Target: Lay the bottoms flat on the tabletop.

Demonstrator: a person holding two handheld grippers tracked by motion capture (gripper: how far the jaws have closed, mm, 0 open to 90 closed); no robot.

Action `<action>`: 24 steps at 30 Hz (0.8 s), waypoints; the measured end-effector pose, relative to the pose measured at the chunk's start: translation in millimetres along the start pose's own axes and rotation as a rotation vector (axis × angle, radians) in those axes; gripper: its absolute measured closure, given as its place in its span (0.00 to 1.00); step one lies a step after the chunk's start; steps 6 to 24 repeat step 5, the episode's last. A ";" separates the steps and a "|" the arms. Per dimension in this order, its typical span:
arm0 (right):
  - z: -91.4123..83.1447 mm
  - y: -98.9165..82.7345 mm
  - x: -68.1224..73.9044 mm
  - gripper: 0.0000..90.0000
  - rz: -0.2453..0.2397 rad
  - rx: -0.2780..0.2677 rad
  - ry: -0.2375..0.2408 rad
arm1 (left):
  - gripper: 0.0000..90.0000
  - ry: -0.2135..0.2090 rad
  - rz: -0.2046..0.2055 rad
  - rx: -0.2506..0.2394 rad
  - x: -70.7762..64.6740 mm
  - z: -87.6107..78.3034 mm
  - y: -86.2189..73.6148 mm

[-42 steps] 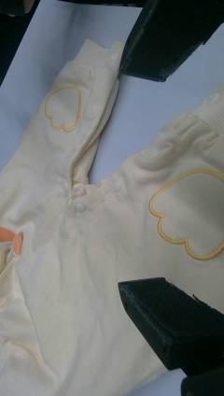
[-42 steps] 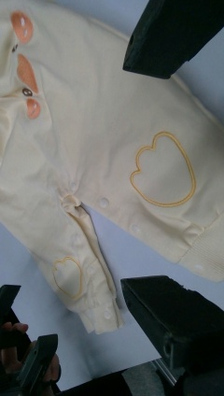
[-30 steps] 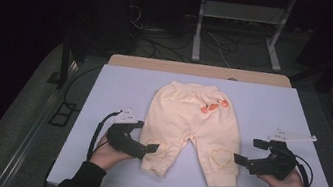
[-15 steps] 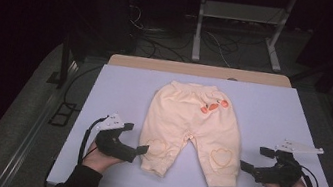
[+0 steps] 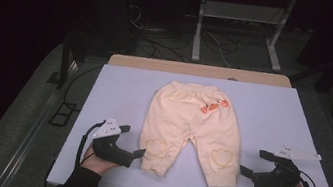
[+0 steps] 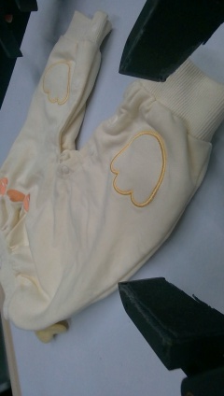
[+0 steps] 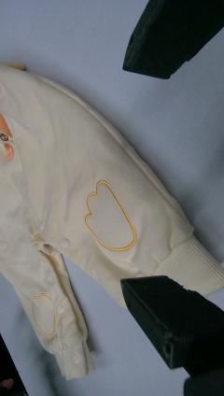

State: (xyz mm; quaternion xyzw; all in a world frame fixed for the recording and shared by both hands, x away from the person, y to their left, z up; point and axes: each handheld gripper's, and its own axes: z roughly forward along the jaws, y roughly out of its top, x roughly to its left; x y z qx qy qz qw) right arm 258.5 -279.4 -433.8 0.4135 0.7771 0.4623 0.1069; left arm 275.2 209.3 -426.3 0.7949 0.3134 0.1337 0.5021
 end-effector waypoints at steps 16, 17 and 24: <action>0.2 -1.8 -1.1 0.00 -0.008 0.004 -0.003 | 0.00 -0.009 0.011 0.016 -2.5 2.8 -1.0; 0.2 -1.8 -1.1 0.00 -0.008 0.004 -0.003 | 0.00 -0.009 0.011 0.016 -2.5 2.8 -1.0; 0.2 -1.8 -1.1 0.00 -0.008 0.004 -0.003 | 0.00 -0.009 0.011 0.016 -2.5 2.8 -1.0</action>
